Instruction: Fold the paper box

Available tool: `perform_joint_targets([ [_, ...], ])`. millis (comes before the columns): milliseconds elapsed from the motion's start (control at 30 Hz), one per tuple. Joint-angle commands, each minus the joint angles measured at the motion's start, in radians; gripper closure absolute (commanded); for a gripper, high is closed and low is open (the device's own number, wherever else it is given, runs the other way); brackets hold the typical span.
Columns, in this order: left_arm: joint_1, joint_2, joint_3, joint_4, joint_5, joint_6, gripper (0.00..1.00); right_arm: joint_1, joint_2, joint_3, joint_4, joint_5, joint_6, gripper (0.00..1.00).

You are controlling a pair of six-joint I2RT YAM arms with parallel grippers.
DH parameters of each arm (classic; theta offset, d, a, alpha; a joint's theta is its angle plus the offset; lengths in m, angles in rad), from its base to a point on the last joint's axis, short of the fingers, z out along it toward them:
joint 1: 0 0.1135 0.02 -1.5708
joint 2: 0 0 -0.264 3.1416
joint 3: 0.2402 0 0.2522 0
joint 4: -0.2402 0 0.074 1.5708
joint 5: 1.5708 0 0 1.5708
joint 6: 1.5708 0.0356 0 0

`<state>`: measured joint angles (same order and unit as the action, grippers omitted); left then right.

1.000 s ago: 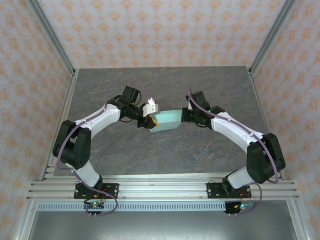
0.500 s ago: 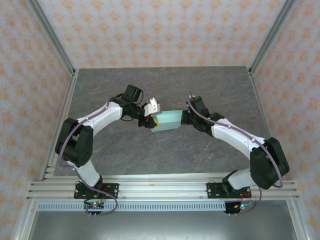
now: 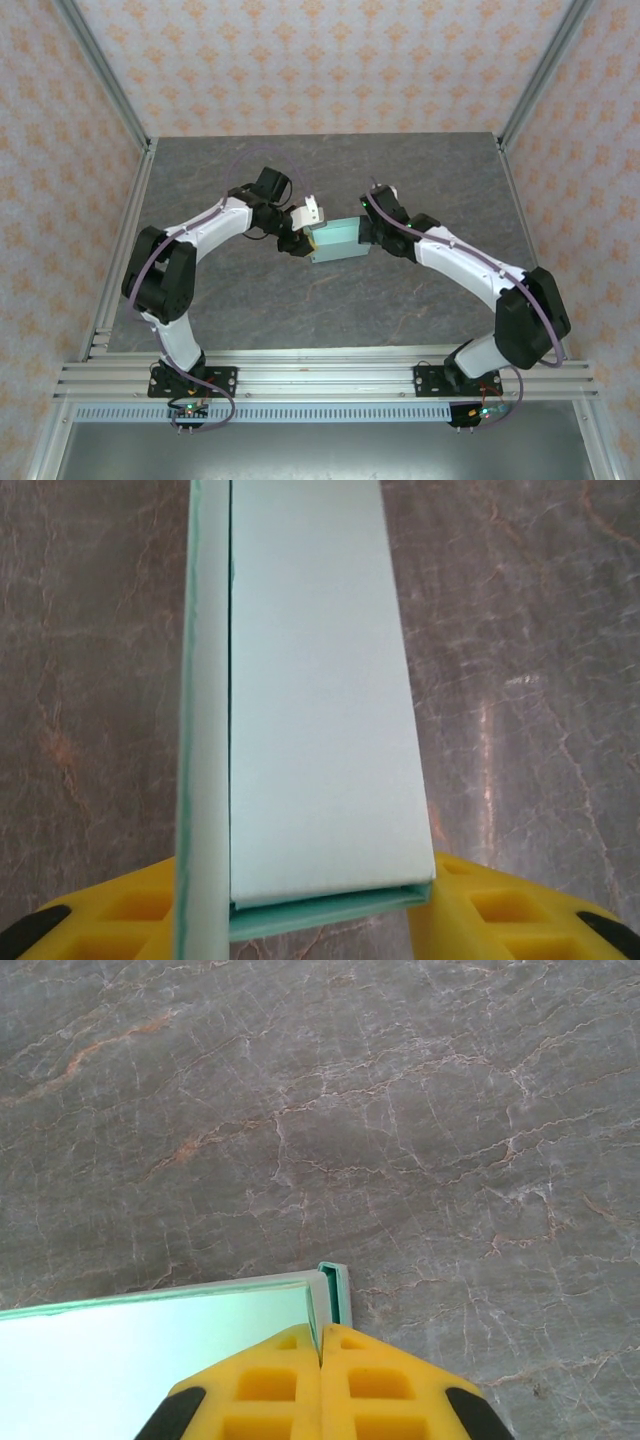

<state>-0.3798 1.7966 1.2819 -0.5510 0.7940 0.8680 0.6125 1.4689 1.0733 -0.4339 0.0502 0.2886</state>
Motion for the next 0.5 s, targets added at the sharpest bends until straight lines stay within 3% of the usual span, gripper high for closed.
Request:
perform_joint_targets([
  [0, 0.015, 0.014, 0.03, -0.019, -0.106, -0.062, 0.53, 0.019, 0.014, 0.051, -0.06, 0.029, 0.024, 1.0],
  [467, 0.01, 0.033, 0.057, -0.036, -0.127, -0.09, 0.53, 0.04, 0.033, 0.017, -0.042, 0.082, 0.057, 1.0],
])
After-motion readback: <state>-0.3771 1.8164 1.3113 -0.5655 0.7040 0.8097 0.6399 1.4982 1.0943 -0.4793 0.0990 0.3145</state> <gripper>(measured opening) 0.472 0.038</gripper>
